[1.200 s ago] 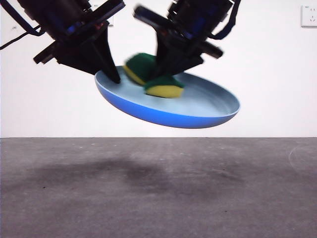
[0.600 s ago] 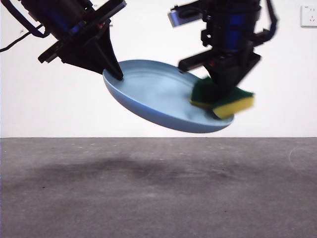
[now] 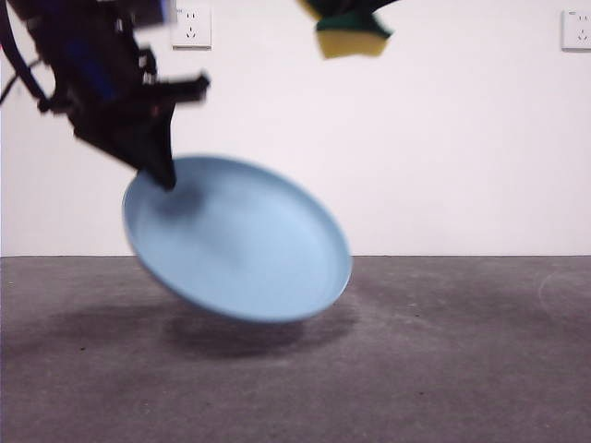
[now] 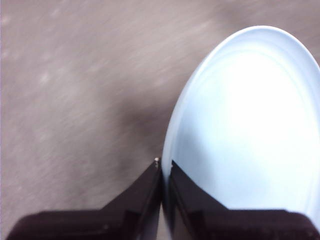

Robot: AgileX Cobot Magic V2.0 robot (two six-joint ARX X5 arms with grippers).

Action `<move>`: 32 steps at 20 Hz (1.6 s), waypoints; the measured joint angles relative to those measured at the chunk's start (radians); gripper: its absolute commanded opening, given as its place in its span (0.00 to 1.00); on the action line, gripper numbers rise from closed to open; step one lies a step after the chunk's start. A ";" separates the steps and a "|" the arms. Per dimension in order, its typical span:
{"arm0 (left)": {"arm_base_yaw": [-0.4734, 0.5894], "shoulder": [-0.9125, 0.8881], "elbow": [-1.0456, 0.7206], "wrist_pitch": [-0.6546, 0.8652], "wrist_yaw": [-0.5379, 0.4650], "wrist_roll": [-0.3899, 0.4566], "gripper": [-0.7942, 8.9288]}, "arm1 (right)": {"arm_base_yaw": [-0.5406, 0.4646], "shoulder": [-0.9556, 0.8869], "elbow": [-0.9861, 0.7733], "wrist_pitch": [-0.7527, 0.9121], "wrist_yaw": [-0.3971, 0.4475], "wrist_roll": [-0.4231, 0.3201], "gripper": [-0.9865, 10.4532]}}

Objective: Pick up the plate,pick up the cloth,clean the plate with the cloth

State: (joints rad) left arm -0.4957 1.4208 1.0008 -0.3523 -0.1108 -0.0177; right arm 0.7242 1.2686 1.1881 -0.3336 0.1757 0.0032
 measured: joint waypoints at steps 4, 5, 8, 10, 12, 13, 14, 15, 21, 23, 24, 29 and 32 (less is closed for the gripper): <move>0.051 0.109 0.000 0.053 0.002 0.008 0.08 | 0.000 -0.097 0.000 -0.131 0.009 0.000 0.07; 0.061 0.133 0.000 0.061 0.004 0.007 0.08 | 0.000 -0.115 0.000 -0.162 0.010 0.000 0.07; 0.087 0.201 0.007 0.074 0.010 0.002 0.08 | -0.001 -0.153 0.000 -0.238 0.011 0.000 0.07; 0.100 0.241 0.009 0.078 0.012 -0.003 0.16 | -0.001 -0.163 0.000 -0.276 0.010 0.000 0.07; 0.108 0.277 0.009 0.075 0.012 -0.005 0.39 | -0.001 -0.164 0.000 -0.308 0.010 0.014 0.07; 0.110 0.293 0.009 0.066 0.011 0.000 0.50 | -0.001 -0.163 0.000 -0.322 0.011 0.031 0.07; 0.110 0.304 0.008 0.053 0.010 0.000 0.56 | -0.001 -0.161 0.000 -0.329 0.010 0.044 0.07; 0.110 0.313 0.006 0.044 0.011 0.002 0.57 | -0.001 -0.158 0.000 -0.331 0.010 0.059 0.07; 0.109 0.241 0.007 0.046 0.011 -0.024 0.57 | -0.010 -0.041 0.000 -0.323 0.056 0.121 0.07; 0.109 0.178 0.020 -0.013 0.013 -0.039 0.57 | -0.027 0.039 0.000 -0.307 0.086 0.135 0.07; 0.109 0.138 0.035 -0.044 0.014 -0.044 0.57 | -0.040 0.084 0.000 -0.287 0.086 0.145 0.07; 0.109 -0.111 0.070 -0.125 0.094 -0.055 0.57 | -0.126 0.326 0.000 -0.232 0.063 0.190 0.07; 0.109 -0.246 0.070 -0.165 0.119 -0.060 0.57 | -0.188 0.438 0.000 -0.233 -0.088 0.218 0.08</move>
State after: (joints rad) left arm -0.3862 1.1744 1.0710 -0.5175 0.0086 -0.0780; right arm 0.5362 1.7069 1.1881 -0.5671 0.0879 0.2211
